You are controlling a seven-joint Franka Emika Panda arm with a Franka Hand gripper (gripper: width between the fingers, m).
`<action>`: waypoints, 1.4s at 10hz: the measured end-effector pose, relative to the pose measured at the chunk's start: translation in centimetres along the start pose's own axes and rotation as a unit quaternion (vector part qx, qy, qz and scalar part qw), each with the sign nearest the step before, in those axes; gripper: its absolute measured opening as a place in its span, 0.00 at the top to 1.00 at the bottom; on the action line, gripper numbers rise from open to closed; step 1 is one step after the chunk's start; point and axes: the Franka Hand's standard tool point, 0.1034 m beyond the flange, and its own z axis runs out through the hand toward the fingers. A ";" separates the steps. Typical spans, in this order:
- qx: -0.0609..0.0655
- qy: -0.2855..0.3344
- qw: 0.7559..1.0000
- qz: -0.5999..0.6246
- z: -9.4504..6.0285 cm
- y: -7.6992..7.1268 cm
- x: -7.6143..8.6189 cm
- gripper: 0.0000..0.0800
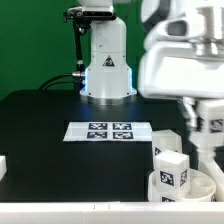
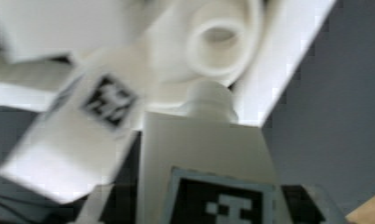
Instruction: Assemble stool
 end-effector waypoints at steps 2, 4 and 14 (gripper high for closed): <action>-0.019 -0.017 0.996 -0.086 1.3 -2.4 -0.7 0.60; -0.024 -0.016 0.996 -0.081 1.3 -2.1 -0.6 0.60; -0.040 -0.023 0.991 -0.124 3.4 -0.5 -0.7 0.60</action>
Offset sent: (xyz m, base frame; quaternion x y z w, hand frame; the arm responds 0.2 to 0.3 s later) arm 0.0000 0.0000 0.0000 0.0000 0.0000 0.0000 1.0000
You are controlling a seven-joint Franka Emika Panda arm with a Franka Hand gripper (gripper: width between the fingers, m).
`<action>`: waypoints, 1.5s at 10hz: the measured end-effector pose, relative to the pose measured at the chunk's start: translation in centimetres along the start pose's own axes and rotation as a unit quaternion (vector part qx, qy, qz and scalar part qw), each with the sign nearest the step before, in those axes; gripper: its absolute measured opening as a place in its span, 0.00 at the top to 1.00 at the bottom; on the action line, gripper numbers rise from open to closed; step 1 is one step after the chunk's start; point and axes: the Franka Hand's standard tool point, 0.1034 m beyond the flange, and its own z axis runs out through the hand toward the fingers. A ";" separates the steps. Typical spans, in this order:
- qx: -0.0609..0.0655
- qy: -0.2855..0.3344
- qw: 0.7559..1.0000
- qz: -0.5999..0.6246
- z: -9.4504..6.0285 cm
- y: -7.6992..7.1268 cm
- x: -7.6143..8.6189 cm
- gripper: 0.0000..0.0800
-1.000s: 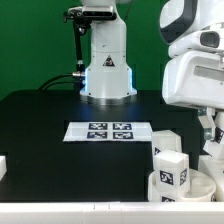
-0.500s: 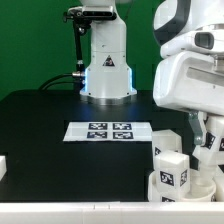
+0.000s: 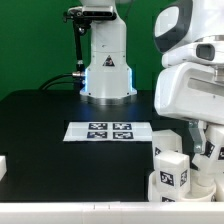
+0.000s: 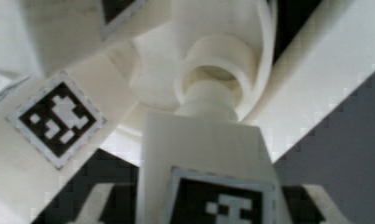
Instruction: Assemble stool
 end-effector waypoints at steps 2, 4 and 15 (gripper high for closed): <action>0.000 -0.003 1.000 -0.003 0.3 -0.2 -0.3 0.60; 0.000 -0.005 1.000 -0.003 0.4 -0.3 -0.6 0.60; 0.010 -0.009 1.000 0.014 1.5 0.4 -1.8 0.60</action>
Offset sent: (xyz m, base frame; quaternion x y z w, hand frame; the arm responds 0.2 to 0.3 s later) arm -0.0062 0.0019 -0.0079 0.0163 -0.0057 0.0162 0.9997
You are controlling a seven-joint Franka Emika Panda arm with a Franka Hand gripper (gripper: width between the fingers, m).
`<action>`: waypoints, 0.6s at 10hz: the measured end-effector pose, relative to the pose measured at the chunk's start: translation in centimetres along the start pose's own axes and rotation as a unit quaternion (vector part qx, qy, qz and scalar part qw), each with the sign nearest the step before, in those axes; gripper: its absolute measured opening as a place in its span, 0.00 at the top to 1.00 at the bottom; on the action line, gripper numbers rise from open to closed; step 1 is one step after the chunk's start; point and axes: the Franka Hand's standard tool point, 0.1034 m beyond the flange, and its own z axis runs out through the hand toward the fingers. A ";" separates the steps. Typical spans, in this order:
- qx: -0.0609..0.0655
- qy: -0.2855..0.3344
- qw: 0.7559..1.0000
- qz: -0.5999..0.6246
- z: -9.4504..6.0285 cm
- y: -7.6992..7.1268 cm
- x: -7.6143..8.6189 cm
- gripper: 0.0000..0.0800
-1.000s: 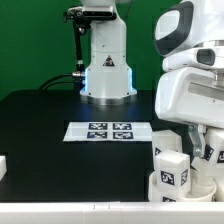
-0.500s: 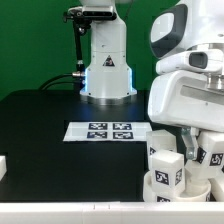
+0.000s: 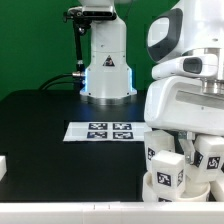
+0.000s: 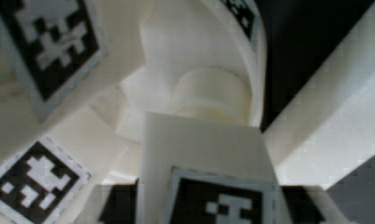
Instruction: Assemble stool
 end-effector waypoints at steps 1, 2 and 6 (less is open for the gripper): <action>0.000 0.000 1.000 0.000 0.0 0.0 0.0 0.60; 0.000 0.000 1.000 0.000 0.0 0.0 0.0 0.34; 0.025 -0.052 0.998 0.038 -3.5 0.4 1.5 0.19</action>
Offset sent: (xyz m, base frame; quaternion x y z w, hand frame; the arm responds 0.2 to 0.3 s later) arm -0.0030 0.0224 0.0330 0.0894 -0.0536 0.0596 0.9928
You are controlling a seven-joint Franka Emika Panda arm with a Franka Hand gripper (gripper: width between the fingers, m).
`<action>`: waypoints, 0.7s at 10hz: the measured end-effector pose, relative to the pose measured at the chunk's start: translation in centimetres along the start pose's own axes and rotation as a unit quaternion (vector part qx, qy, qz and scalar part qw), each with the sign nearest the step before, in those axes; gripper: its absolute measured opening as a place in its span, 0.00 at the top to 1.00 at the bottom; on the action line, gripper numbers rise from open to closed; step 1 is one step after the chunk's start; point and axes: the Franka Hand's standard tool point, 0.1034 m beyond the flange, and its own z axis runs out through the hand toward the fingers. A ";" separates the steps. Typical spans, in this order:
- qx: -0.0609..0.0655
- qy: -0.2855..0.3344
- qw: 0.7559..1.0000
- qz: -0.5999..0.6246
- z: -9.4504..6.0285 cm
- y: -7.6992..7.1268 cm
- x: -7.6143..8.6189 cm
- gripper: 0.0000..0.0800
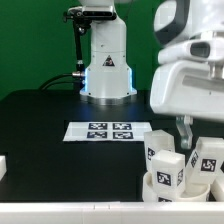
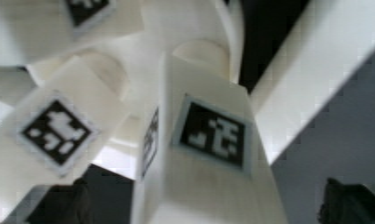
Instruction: Assemble stool
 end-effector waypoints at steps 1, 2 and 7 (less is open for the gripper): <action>0.010 -0.002 1.000 0.015 -1.2 0.6 0.7 0.19; 0.016 -0.011 1.000 0.020 -2.0 0.8 0.9 0.19; 0.016 -0.143 0.989 0.012 -2.3 1.6 0.3 0.19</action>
Offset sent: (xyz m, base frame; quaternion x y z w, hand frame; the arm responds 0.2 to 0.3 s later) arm 0.0045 -0.0208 0.0035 -0.0234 -0.2524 -0.0666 0.9650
